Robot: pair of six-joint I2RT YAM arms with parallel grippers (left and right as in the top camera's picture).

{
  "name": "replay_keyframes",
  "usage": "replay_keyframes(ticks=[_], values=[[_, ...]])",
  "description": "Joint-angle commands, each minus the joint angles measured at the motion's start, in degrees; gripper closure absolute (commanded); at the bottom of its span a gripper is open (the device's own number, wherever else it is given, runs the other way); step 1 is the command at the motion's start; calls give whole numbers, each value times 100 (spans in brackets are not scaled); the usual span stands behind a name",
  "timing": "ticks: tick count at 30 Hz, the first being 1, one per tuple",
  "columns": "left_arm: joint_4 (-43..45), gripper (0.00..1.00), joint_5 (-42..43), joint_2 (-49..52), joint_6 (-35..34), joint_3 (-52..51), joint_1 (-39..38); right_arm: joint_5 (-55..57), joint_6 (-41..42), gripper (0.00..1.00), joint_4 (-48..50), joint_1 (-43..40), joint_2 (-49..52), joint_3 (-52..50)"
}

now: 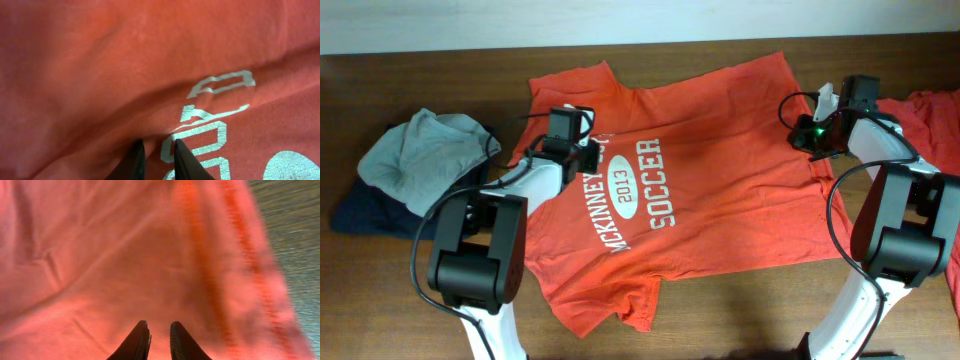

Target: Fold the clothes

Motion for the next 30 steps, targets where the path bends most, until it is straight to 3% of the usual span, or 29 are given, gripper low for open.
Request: replay_keyframes(ticks=[1, 5, 8, 10, 14, 16, 23, 30], values=[[-216, 80, -203, 496, 20, -210, 376, 621, 70, 81, 35, 26, -212, 101], [-269, 81, -197, 496, 22, -210, 435, 1648, 68, 81, 103, -11, -212, 103], [-271, 81, -197, 496, 22, -210, 435, 1749, 164, 82, 107, -83, -216, 151], [-275, 80, -195, 496, 22, -210, 435, 1224, 118, 84, 7, -96, -251, 258], [-289, 80, -195, 496, 22, -210, 428, -911, -407, 84, -63, -39, -415, 437], [-289, 80, -195, 496, 22, -210, 428, -1003, -411, 84, -138, 68, -409, 433], [-302, 80, -195, 496, 22, -210, 428, 197, -466, 84, -389, 525, 28, 402], [-350, 81, -199, 496, 22, -210, 431, 1471, -363, 85, -369, 382, 170, 396]])
